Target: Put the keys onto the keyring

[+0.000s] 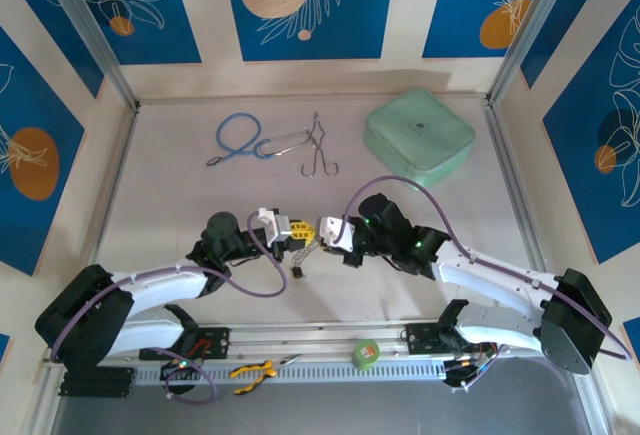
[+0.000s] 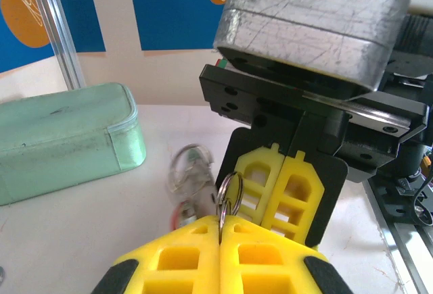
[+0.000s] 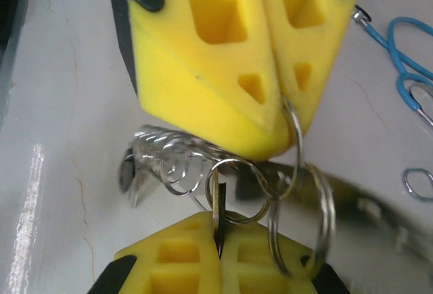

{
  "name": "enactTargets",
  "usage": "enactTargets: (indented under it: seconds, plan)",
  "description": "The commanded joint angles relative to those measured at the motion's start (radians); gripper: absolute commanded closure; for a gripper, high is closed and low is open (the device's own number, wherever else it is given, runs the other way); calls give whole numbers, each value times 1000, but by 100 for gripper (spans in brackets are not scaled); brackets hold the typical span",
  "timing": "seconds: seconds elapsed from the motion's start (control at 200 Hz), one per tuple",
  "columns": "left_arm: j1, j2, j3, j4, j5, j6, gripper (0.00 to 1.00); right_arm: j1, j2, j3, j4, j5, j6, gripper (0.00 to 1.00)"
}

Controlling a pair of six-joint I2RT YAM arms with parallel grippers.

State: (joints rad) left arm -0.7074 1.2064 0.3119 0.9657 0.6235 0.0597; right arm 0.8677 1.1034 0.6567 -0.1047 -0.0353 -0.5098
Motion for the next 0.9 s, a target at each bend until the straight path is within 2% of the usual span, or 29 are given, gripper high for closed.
enactTargets:
  seconds: [0.0, 0.185, 0.455, 0.895]
  plan:
    - [-5, 9, 15, 85, 35, -11, 100, 11, 24, 31, -32, -47, -35, 100]
    - [-4, 16, 14, 93, 27, -6, 100, 27, 46, 37, -10, -46, -25, 100]
    - [-5, 2, 9, 52, 30, 15, 100, -13, -29, 8, -4, 18, 29, 100]
    - [-4, -56, 21, -133, -5, 107, 100, -72, -176, -29, -31, -23, 68, 100]
